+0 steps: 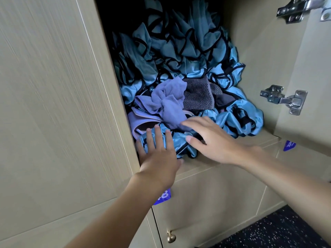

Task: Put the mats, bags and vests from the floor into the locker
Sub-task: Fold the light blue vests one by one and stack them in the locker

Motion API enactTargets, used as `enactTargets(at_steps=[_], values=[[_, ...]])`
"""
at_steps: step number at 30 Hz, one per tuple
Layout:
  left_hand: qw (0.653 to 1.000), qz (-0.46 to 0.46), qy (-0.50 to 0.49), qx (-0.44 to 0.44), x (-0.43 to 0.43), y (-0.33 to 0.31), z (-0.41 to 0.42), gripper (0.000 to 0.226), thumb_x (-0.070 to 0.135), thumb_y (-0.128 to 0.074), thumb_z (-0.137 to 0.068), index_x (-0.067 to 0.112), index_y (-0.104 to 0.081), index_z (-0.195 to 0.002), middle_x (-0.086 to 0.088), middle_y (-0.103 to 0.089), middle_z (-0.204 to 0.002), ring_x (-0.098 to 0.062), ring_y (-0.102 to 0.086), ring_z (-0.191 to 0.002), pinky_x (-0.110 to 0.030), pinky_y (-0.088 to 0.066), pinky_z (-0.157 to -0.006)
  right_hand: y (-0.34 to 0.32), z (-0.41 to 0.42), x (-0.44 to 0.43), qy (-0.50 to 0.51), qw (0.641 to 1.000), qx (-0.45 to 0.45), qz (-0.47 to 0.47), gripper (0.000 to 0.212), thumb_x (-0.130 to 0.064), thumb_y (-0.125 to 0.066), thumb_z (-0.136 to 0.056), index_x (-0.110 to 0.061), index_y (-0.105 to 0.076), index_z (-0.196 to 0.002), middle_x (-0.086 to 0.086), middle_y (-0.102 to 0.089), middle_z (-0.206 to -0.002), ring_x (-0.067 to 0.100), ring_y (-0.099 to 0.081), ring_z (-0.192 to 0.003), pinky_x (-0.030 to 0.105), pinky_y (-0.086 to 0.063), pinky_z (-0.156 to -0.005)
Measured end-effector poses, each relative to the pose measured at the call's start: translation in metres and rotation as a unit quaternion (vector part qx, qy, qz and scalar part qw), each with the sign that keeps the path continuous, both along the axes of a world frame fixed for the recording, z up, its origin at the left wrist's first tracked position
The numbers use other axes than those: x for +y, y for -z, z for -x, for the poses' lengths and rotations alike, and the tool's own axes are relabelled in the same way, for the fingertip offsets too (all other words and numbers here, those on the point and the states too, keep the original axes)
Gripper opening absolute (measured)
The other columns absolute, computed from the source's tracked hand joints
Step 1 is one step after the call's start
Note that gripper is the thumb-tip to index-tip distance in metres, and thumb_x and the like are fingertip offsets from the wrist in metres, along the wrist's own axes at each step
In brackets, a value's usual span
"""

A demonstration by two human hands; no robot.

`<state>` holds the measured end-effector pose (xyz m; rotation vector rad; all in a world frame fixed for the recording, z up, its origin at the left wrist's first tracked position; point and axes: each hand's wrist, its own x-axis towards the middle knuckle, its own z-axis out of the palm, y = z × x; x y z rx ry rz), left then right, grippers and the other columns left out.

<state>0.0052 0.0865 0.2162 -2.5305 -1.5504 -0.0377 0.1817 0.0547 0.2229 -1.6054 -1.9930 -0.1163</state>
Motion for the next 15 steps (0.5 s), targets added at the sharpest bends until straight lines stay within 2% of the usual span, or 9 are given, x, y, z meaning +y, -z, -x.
enactTargets(at_steps=[4, 9, 15], values=[[1.0, -0.001, -0.016, 0.011, 0.013, -0.001, -0.001, 0.08, 0.05, -0.035, -0.103, 0.016, 0.015, -0.155, -0.017, 0.022, -0.161, -0.039, 0.016, -0.149, -0.061, 0.0, -0.118, 0.013, 0.003, -0.01, 0.007, 1.0, 0.022, 0.014, 0.055, -0.044, -0.042, -0.094, -0.022, -0.043, -0.145, -0.007, -0.042, -0.145, 0.011, -0.033, -0.131, 0.026, -0.027, -0.109], [1.0, -0.013, -0.001, -0.021, 0.005, -0.006, 0.001, 0.087, 0.055, -0.044, -0.098, 0.018, 0.01, -0.156, -0.018, 0.017, -0.162, -0.04, 0.015, -0.149, -0.064, 0.002, -0.117, 0.012, 0.011, -0.015, 0.02, 0.999, 0.039, 0.032, 0.054, -0.038, -0.048, -0.099, -0.024, -0.036, -0.149, -0.008, -0.032, -0.154, 0.011, -0.026, -0.139, 0.031, -0.023, -0.116], [0.998, -0.035, 0.045, -0.039, -0.014, -0.013, 0.007, 0.096, 0.059, -0.053, -0.092, 0.02, 0.007, -0.156, -0.019, 0.025, -0.159, -0.04, 0.023, -0.147, -0.064, 0.005, -0.116, 0.002, 0.018, -0.042, 0.031, 0.998, 0.056, 0.016, 0.051, -0.033, -0.052, -0.098, -0.025, -0.038, -0.146, -0.009, -0.037, -0.148, 0.012, -0.03, -0.135, 0.031, -0.027, -0.112]])
